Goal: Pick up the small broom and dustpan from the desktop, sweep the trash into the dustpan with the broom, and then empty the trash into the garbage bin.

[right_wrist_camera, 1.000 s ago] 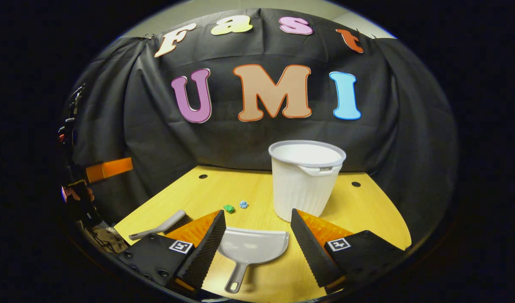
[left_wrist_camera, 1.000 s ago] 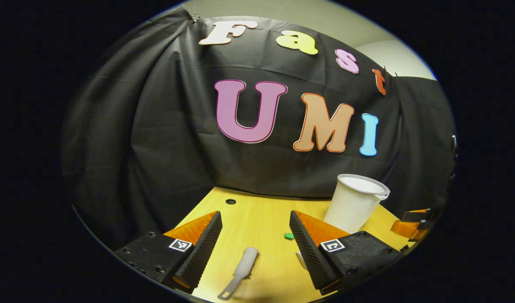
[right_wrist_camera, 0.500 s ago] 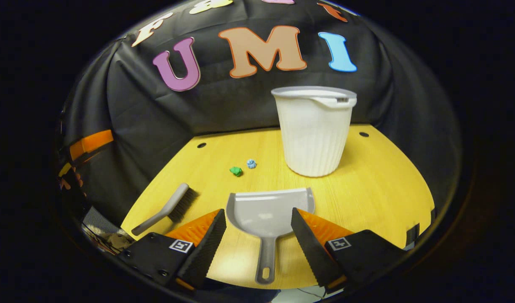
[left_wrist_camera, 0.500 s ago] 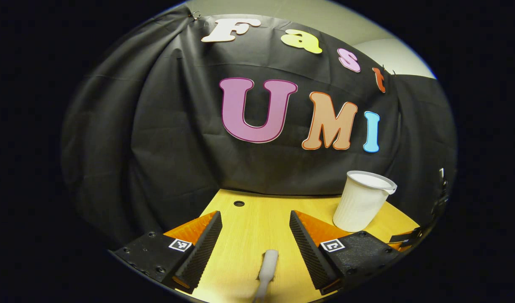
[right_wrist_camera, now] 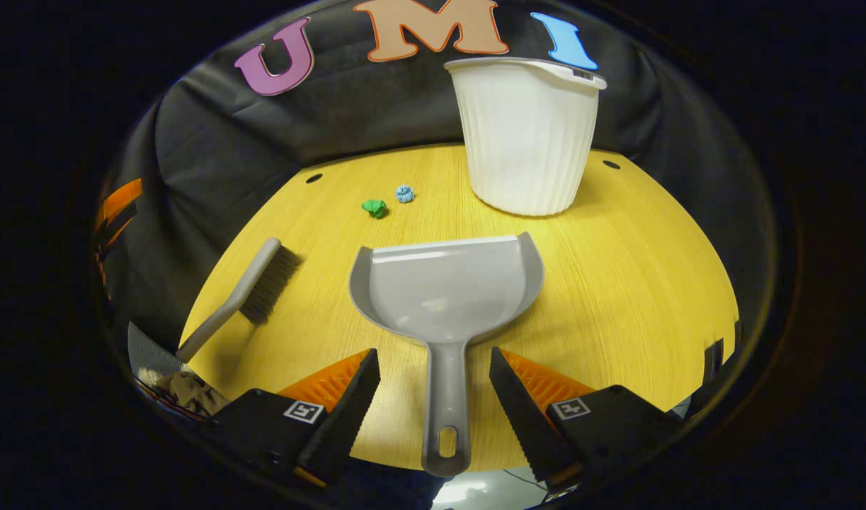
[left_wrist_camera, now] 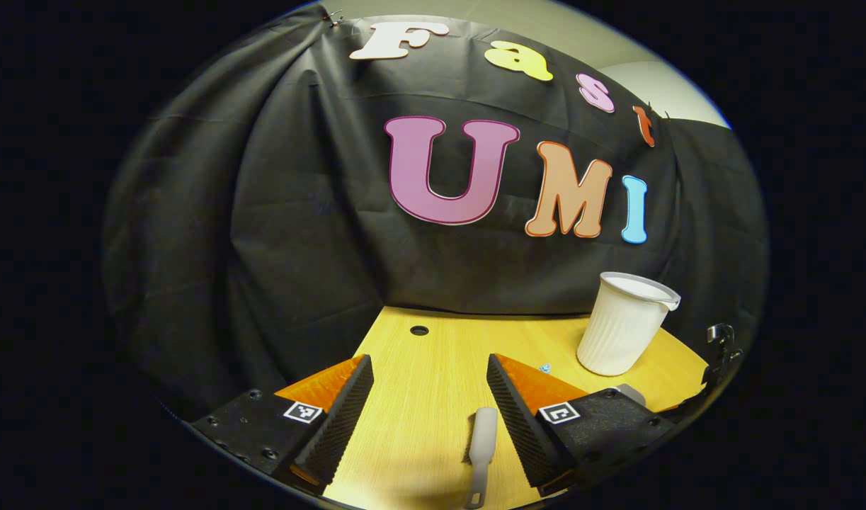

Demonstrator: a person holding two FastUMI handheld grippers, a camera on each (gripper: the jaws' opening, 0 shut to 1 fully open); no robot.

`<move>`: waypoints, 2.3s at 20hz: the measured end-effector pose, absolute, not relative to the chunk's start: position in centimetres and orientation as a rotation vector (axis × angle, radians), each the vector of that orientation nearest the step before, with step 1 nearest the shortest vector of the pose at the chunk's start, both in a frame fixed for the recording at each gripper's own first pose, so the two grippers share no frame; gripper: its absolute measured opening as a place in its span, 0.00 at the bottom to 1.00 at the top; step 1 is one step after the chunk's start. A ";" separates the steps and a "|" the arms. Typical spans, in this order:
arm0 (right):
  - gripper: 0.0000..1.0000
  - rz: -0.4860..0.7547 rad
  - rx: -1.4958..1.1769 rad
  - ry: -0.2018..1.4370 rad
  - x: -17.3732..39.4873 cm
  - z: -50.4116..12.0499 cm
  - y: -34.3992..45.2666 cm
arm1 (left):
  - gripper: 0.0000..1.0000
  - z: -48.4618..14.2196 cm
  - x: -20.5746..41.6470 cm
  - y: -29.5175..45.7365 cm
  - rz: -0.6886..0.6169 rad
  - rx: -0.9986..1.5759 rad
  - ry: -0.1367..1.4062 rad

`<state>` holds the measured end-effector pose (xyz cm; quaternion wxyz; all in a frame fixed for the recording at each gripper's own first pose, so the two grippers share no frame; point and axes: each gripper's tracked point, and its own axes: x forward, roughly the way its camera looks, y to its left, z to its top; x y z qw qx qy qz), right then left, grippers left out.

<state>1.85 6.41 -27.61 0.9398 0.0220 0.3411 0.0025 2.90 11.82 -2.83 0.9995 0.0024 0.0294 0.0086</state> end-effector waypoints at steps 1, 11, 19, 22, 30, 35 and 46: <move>0.96 0.006 0.042 0.718 1.8 -28.2 6.4 | 0.95 -3.2 2.9 12.3 0.018 0.002 0.066; 0.92 -0.005 0.019 0.825 3.6 -31.2 5.9 | 0.95 -4.9 3.0 12.5 0.004 -0.011 0.114; 0.41 -0.007 0.035 0.838 4.2 -31.4 5.5 | 0.95 -8.0 3.2 11.1 -0.051 0.006 0.215; 0.40 0.005 0.034 0.846 4.2 -31.4 5.4 | 0.95 -9.2 3.5 10.4 -0.085 0.042 0.260; 0.40 0.012 0.057 0.867 4.3 -31.5 5.5 | 0.94 -15.3 3.3 8.1 -0.181 0.054 0.483; 0.40 0.023 0.061 0.868 4.6 -31.6 5.4 | 0.96 -19.8 1.6 7.7 -0.212 0.086 0.678; 0.40 0.037 0.060 0.896 4.6 -31.8 5.4 | 0.86 -27.2 -1.2 5.7 -0.234 0.086 0.987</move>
